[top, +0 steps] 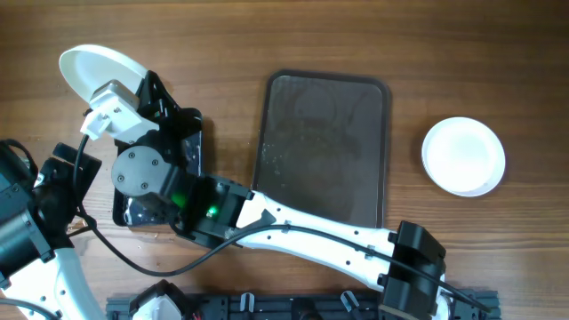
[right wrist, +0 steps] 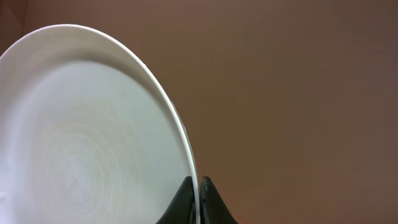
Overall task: Clean dirty plates on tray and stack at the side
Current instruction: 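Lift the plate with the right gripper and tip it over the black tray, then stack the plate onto the plates at the right side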
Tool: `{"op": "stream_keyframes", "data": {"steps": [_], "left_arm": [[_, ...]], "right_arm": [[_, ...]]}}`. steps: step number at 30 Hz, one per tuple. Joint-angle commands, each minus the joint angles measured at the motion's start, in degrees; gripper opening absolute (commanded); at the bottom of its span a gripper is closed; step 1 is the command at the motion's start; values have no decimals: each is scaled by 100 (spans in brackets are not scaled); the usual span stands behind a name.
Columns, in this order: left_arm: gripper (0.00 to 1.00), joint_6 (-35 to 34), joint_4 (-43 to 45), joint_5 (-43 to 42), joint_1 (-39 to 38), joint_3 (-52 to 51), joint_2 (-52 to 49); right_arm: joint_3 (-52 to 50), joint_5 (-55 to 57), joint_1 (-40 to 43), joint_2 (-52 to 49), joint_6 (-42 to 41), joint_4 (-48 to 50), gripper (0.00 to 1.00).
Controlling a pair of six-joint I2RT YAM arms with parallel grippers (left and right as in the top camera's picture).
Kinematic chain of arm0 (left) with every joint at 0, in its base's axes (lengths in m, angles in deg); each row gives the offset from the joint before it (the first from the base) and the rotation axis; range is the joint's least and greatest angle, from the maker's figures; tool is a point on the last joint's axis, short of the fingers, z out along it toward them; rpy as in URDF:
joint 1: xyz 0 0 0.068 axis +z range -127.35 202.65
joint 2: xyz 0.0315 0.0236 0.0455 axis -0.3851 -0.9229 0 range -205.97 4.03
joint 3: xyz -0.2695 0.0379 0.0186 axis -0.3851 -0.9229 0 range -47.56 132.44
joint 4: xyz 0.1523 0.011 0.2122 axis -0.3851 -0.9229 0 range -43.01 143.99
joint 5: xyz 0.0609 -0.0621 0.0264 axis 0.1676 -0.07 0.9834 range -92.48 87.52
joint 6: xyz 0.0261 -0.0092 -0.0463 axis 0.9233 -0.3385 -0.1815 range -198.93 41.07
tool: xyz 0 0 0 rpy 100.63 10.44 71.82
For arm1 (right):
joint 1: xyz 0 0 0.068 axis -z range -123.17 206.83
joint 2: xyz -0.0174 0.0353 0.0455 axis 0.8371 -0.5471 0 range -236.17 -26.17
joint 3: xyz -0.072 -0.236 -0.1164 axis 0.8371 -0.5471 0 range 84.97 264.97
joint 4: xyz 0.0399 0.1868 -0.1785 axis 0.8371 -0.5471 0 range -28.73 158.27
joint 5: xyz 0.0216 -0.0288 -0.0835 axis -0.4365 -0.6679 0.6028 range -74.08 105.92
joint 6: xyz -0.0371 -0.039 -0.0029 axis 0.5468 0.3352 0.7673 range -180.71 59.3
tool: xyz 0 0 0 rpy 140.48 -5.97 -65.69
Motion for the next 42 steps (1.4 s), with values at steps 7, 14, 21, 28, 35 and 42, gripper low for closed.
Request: {"op": "stream_keyframes", "data": {"steps": [7,14,21,28,35,42], "left_arm": [[100,-33,-2,-2,37,90,46],[100,-33,-2,-2,37,90,46],[100,-31,-2,0,37,92,46],[100,-33,-4,0,37,90,46],[100,-33,-2,-2,37,90,46],[100,-31,-2,0,37,90,46]], "right_arm": [[142,-1117,894,122,-4214,-3047,4],[142,-5602,2677,1027,-6231,-4439,4],[138,-7134,5888,2726,-6465,-6592,4],[-1853,-7145,9221,2885,-5337,-7471,4],[-4564,-7333,10902,2861,-5650,-5705,4],[-5095,-7023,10935,2918,-5624,-5477,46]]}}
